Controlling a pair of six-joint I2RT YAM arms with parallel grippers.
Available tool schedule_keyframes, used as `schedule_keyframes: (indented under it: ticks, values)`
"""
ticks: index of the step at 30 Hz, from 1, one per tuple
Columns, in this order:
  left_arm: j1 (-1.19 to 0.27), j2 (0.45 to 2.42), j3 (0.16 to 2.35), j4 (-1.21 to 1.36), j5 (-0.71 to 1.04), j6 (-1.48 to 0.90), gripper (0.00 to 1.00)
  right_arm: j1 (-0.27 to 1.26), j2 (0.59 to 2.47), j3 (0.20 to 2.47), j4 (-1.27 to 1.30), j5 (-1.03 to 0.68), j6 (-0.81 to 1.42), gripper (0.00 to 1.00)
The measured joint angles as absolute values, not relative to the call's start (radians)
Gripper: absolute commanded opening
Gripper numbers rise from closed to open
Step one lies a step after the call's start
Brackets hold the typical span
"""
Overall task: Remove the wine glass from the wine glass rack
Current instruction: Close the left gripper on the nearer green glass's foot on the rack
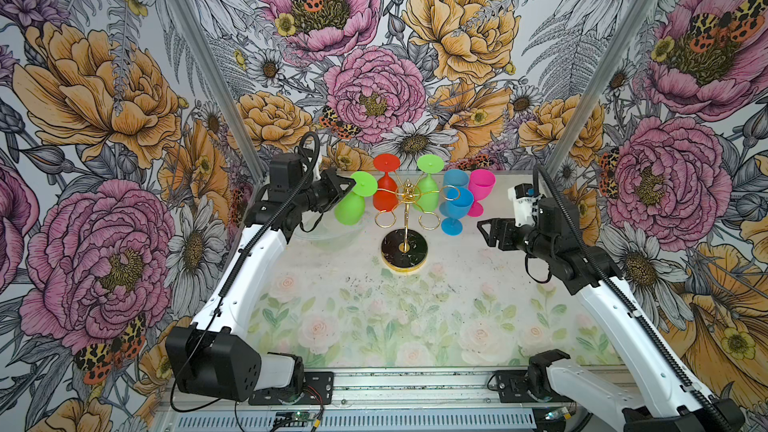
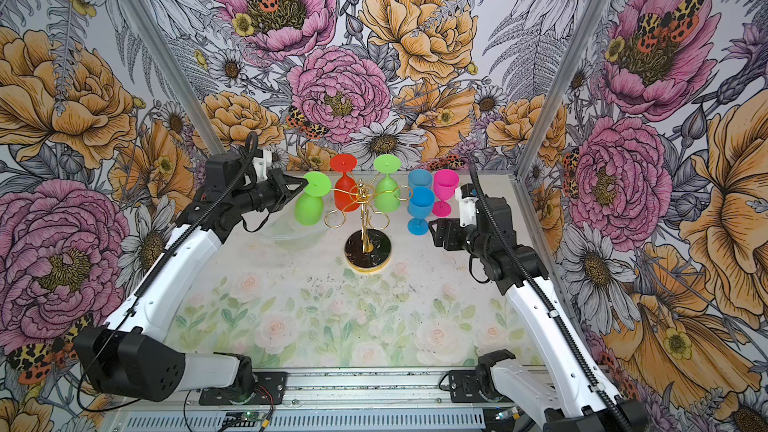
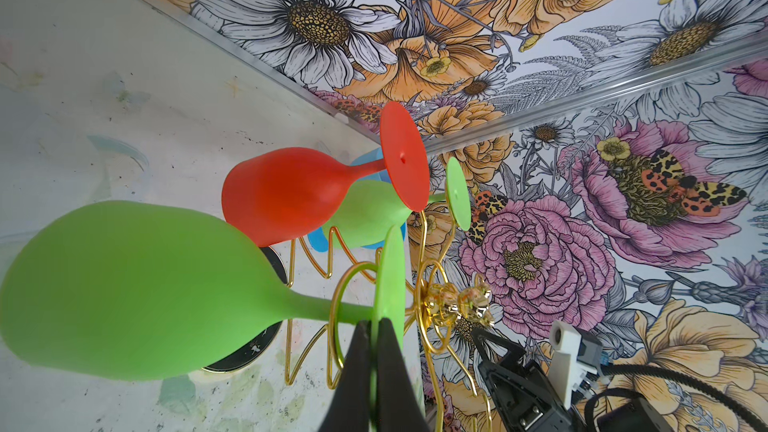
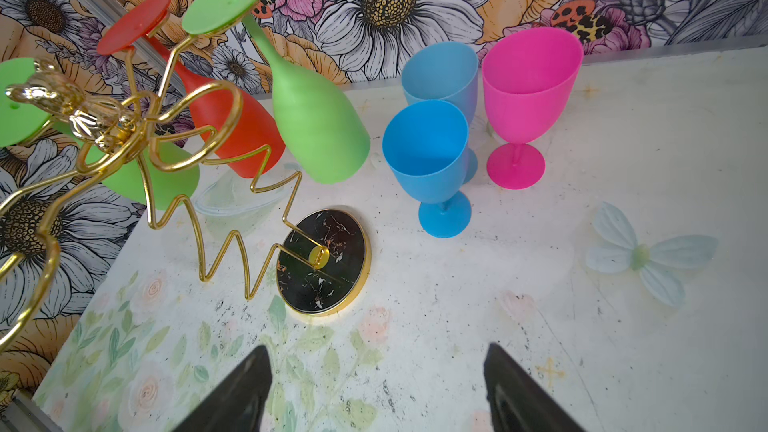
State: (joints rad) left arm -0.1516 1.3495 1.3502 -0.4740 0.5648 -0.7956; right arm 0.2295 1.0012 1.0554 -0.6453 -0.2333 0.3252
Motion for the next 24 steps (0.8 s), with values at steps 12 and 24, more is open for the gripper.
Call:
schedule_keyframes:
  ticks: [12,24]
  values:
    - [-0.152,1.349,1.350,-0.473,0.612,-0.844,0.00,0.229,1.003,1.055,-0.645,-0.233,0.325,0.81]
    - [-0.152,1.350,1.350,-0.454,0.661,-0.885,0.00,0.229,1.004,1.055,-0.645,-0.233,0.325,0.81]
